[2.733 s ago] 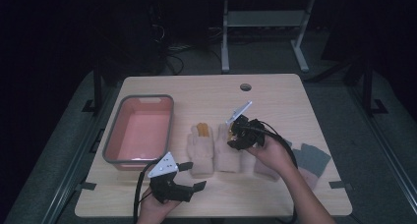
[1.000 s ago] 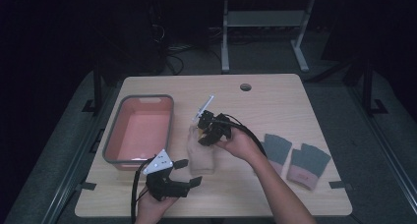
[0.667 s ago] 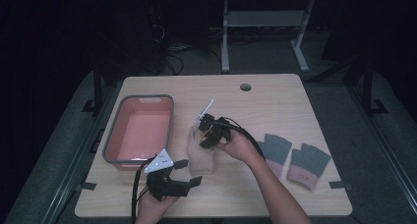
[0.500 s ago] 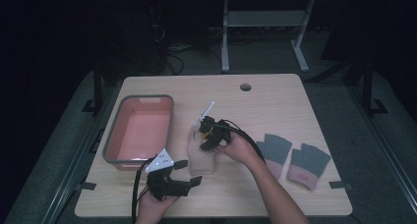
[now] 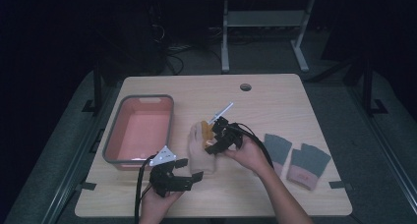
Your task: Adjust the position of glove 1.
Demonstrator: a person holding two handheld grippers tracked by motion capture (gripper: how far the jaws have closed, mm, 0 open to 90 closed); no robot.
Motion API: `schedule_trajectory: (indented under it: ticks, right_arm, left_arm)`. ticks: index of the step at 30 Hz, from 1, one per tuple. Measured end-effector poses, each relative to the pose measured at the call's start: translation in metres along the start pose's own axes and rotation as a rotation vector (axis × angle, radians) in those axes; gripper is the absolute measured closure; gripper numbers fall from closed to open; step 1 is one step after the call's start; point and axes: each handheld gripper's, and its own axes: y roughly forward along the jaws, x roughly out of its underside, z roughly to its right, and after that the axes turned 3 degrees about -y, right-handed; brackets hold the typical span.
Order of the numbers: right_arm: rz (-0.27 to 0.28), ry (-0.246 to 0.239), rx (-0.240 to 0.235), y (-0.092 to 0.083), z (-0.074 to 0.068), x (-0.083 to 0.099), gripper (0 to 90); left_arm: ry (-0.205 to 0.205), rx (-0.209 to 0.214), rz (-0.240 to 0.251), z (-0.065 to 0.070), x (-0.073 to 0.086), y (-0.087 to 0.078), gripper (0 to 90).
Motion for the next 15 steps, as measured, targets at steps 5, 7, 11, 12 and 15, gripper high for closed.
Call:
schedule_trajectory:
  ticks: [5, 7, 11, 12, 15]
  right_arm:
    - [0.014, 0.021, 0.014, -0.008, 0.002, 0.006, 32.9]
    - [0.015, 0.021, 0.020, -0.008, 0.002, 0.007, 32.3]
    - [0.023, 0.017, 0.030, -0.009, 0.003, 0.008, 31.6]
    - [0.026, 0.018, 0.032, -0.010, 0.003, 0.008, 31.5]
    - [0.030, 0.029, 0.037, -0.012, 0.004, 0.010, 31.3]
  left_arm:
    - [-0.020, -0.044, -0.031, -0.002, -0.006, 0.008, 21.4]
    - [-0.040, -0.068, -0.027, -0.003, -0.008, 0.011, 21.6]
    - [-0.080, -0.089, -0.039, -0.008, -0.012, 0.018, 22.5]
    - [-0.080, -0.090, -0.048, -0.010, -0.013, 0.020, 23.4]
    - [-0.089, -0.120, -0.067, -0.015, -0.015, 0.028, 24.2]
